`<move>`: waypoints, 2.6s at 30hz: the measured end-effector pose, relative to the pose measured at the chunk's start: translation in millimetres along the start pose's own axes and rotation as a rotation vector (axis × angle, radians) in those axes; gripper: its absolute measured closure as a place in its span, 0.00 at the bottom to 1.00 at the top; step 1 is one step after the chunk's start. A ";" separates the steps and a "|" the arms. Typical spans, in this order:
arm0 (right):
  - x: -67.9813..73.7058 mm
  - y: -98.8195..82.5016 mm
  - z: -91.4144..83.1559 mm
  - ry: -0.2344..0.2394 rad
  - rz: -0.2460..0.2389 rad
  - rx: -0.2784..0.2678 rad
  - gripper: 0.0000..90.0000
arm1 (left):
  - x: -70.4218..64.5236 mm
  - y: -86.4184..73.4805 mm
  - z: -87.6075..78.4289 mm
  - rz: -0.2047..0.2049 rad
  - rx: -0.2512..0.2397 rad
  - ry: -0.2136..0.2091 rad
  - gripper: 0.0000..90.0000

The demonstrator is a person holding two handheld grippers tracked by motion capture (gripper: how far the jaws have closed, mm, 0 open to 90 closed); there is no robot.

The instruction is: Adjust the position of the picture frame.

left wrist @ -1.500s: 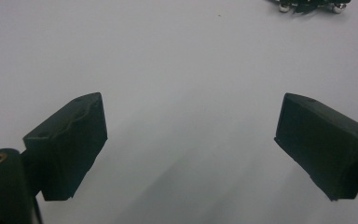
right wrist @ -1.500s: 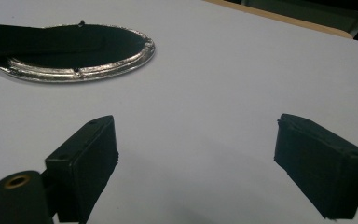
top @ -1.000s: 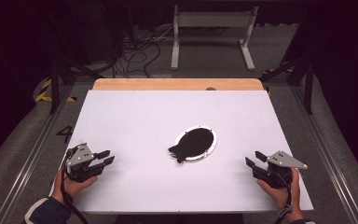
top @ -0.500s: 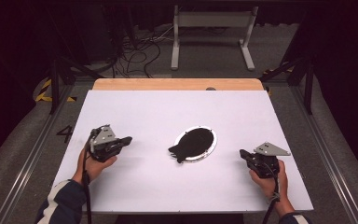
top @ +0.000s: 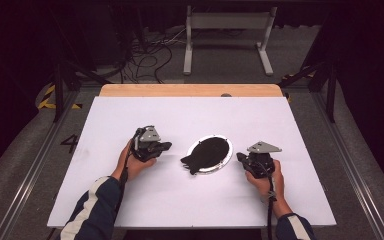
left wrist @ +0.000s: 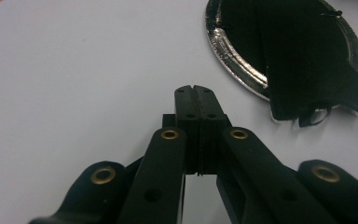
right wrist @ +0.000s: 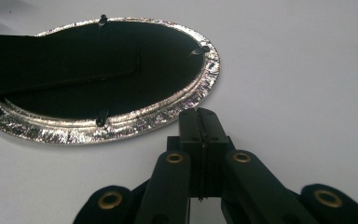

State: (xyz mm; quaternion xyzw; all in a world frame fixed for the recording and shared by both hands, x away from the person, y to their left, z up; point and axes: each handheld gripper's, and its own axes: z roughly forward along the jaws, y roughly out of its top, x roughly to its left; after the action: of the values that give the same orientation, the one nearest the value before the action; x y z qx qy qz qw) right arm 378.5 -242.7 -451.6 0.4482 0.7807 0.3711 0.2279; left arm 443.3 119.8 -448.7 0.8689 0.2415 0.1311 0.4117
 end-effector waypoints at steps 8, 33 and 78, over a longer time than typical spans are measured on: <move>-3.4 7.3 17.1 -0.044 0.012 0.032 1.00 | -20.1 8.8 21.3 -0.001 0.049 -0.033 1.00; -0.7 16.9 32.7 0.025 0.020 0.049 1.00 | -45.4 5.3 23.0 0.097 0.105 -0.155 1.00; 48.1 11.1 26.7 0.144 -0.130 0.045 1.00 | -77.5 -15.2 -5.5 0.099 0.112 -0.155 1.00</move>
State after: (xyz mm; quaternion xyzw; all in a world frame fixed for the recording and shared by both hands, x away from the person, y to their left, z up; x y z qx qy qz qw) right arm 379.0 -187.3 -460.6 0.3739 0.8305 0.3693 0.1847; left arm 370.5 90.8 -459.4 0.9089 0.1729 0.0702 0.3731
